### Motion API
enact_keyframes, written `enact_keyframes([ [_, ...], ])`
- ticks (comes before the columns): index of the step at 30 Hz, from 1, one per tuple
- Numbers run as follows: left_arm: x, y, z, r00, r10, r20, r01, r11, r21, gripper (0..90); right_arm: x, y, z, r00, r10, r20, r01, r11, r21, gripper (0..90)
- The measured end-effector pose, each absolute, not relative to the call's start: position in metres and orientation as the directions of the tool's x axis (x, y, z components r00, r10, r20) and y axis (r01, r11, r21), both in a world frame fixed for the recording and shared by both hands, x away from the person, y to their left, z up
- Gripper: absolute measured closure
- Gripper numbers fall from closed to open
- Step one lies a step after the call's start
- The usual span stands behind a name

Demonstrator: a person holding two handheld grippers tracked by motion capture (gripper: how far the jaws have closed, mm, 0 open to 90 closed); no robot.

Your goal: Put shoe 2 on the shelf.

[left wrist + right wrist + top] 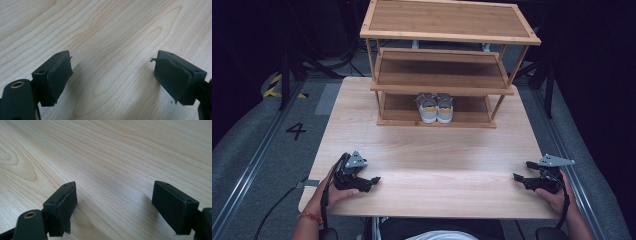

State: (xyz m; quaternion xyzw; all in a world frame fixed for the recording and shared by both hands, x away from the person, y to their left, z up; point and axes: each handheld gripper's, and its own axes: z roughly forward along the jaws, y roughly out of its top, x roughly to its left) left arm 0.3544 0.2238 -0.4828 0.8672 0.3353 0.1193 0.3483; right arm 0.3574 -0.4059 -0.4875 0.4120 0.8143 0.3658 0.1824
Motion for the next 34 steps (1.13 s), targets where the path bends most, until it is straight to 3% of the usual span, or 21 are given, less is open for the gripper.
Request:
enact_keyframes([
  [34, 0.3557, 0.2232, -0.4826, 0.742, 0.670, -0.025, 0.501, -0.529, 0.685, 15.0, 0.3581, -0.4061, -0.4874, -0.594, 0.805, 0.006, 0.540, 0.392, 0.745, 20.2],
])
